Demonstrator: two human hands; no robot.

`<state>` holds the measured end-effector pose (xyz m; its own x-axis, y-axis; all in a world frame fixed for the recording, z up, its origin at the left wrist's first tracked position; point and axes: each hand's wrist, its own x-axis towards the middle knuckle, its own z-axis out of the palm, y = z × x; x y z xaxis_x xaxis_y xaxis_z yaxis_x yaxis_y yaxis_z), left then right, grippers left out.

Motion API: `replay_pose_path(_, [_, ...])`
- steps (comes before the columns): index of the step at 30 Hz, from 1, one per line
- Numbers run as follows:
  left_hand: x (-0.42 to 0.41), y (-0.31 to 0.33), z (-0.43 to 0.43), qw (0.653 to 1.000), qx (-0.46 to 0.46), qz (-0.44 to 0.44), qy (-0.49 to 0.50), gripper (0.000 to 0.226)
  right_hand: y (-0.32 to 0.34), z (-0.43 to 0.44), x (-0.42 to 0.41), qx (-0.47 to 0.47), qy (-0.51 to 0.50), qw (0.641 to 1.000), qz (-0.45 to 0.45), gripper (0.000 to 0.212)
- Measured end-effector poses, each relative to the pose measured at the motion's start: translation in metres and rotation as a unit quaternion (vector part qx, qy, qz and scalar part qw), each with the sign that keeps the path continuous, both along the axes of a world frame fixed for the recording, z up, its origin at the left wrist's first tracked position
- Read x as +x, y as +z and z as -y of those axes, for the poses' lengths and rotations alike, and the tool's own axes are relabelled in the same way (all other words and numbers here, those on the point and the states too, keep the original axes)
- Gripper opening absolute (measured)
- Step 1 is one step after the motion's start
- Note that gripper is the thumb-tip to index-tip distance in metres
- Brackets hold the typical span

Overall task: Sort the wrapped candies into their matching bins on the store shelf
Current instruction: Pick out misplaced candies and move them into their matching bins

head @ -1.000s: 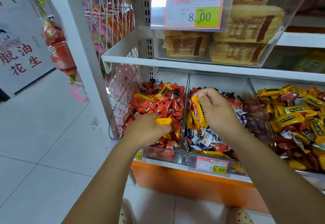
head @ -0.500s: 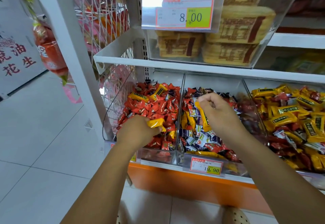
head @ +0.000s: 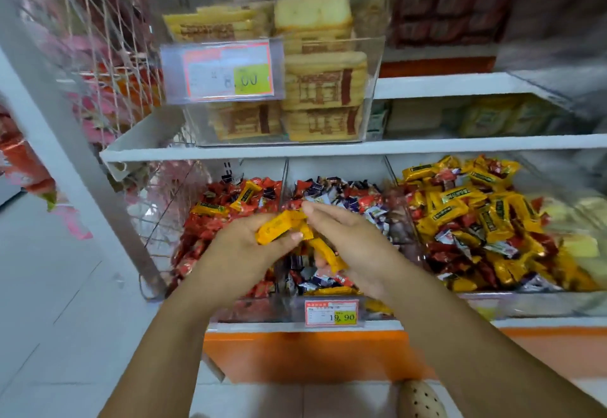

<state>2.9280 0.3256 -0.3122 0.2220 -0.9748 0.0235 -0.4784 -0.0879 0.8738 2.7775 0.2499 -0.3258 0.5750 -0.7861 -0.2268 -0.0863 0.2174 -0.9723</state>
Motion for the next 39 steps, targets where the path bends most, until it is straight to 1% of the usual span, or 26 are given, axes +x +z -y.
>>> replay_pose_path(2, [-0.034, -0.004, 0.021, 0.999, -0.025, 0.014, -0.029, 0.016, 0.003, 0.008, -0.023, -0.006, -0.074, 0.997, 0.006, 0.032])
replay_pose_path(4, [-0.066, -0.008, 0.048, 0.998, -0.037, 0.031, -0.039, 0.026, 0.009, 0.023, -0.058, -0.061, -0.158, 0.985, -0.027, 0.037])
replay_pose_path(5, [-0.082, -0.008, 0.062, 0.998, -0.041, 0.034, -0.043, 0.029, 0.011, 0.033, -0.079, -0.107, -0.199, 0.972, -0.058, 0.040])
replay_pose_path(7, [-0.111, -0.007, 0.091, 0.995, -0.053, 0.077, -0.045, 0.036, 0.013, 0.049, -0.120, -0.200, -0.270, 0.933, -0.127, 0.045])
replay_pose_path(8, [-0.123, -0.007, 0.107, 0.991, -0.060, 0.107, -0.044, 0.039, 0.014, 0.057, -0.139, -0.228, -0.303, 0.913, -0.150, 0.042])
replay_pose_path(9, [-0.136, -0.005, 0.123, 0.988, -0.066, 0.131, -0.042, 0.040, 0.014, 0.065, -0.156, -0.249, -0.332, 0.894, -0.168, 0.035])
replay_pose_path(10, [-0.148, -0.004, 0.139, 0.985, -0.069, 0.154, -0.040, 0.038, 0.013, 0.074, -0.171, -0.262, -0.355, 0.877, -0.189, 0.027])
replay_pose_path(11, [-0.158, -0.004, 0.155, 0.981, -0.068, 0.174, -0.041, 0.033, 0.011, 0.083, -0.184, -0.268, -0.370, 0.864, -0.213, 0.025])
replay_pose_path(13, [-0.174, -0.006, 0.180, 0.981, -0.048, 0.180, -0.061, 0.026, 0.007, 0.102, -0.201, -0.267, -0.372, 0.853, -0.249, 0.027])
replay_pose_path(15, [-0.183, -0.005, 0.194, 0.979, 0.002, 0.171, -0.112, 0.031, 0.003, 0.114, -0.210, -0.262, -0.354, 0.860, -0.257, 0.030])
replay_pose_path(17, [-0.183, -0.003, 0.196, 0.972, 0.037, 0.179, -0.148, 0.037, 0.003, 0.115, -0.215, -0.253, -0.329, 0.871, -0.264, 0.036])
replay_pose_path(19, [-0.173, 0.003, 0.186, 0.971, 0.045, 0.192, -0.134, 0.046, 0.004, 0.111, -0.216, -0.264, -0.312, 0.875, -0.261, 0.039])
replay_pose_path(20, [-0.166, 0.007, 0.175, 0.973, 0.036, 0.192, -0.121, 0.047, 0.003, 0.110, -0.216, -0.273, -0.308, 0.875, -0.255, 0.039])
replay_pose_path(24, [-0.126, 0.012, 0.122, 0.985, -0.058, 0.132, -0.096, 0.036, 0.008, 0.096, -0.207, -0.315, -0.284, 0.868, -0.257, 0.036])
replay_pose_path(26, [-0.103, 0.007, 0.094, 0.985, -0.075, 0.140, -0.074, 0.032, 0.013, 0.087, -0.198, -0.333, -0.248, 0.868, -0.272, 0.034])
replay_pose_path(28, [-0.090, 0.001, 0.071, 0.983, -0.081, 0.161, -0.042, 0.030, 0.015, 0.077, -0.192, -0.356, -0.218, 0.868, -0.270, 0.033])
replay_pose_path(29, [-0.084, -0.005, 0.069, 0.981, -0.081, 0.176, -0.025, 0.029, 0.020, 0.068, -0.188, -0.364, -0.187, 0.872, -0.269, 0.034])
replay_pose_path(31, [-0.007, -0.030, 0.014, 0.977, -0.058, 0.196, 0.051, 0.029, 0.004, 0.046, -0.098, -0.356, -0.049, 0.897, -0.257, 0.036])
replay_pose_path(33, [0.001, -0.046, 0.008, 0.970, -0.057, 0.231, 0.045, 0.029, 0.001, 0.040, -0.088, -0.332, 0.002, 0.906, -0.263, 0.039])
replay_pose_path(34, [0.001, -0.047, 0.007, 0.969, -0.053, 0.238, 0.042, 0.030, -0.004, 0.042, -0.085, -0.318, 0.026, 0.905, -0.281, 0.040])
replay_pose_path(35, [0.000, -0.047, 0.008, 0.968, -0.052, 0.242, 0.032, 0.032, -0.007, 0.043, -0.082, -0.315, 0.053, 0.893, -0.318, 0.040])
replay_pose_path(37, [0.007, -0.046, 0.006, 0.970, -0.046, 0.239, 0.026, 0.037, -0.014, 0.047, -0.072, -0.339, 0.097, 0.851, -0.389, 0.041])
replay_pose_path(39, [0.014, -0.048, 0.004, 0.971, -0.039, 0.237, 0.013, 0.041, -0.018, 0.044, -0.061, -0.359, 0.119, 0.834, -0.401, 0.048])
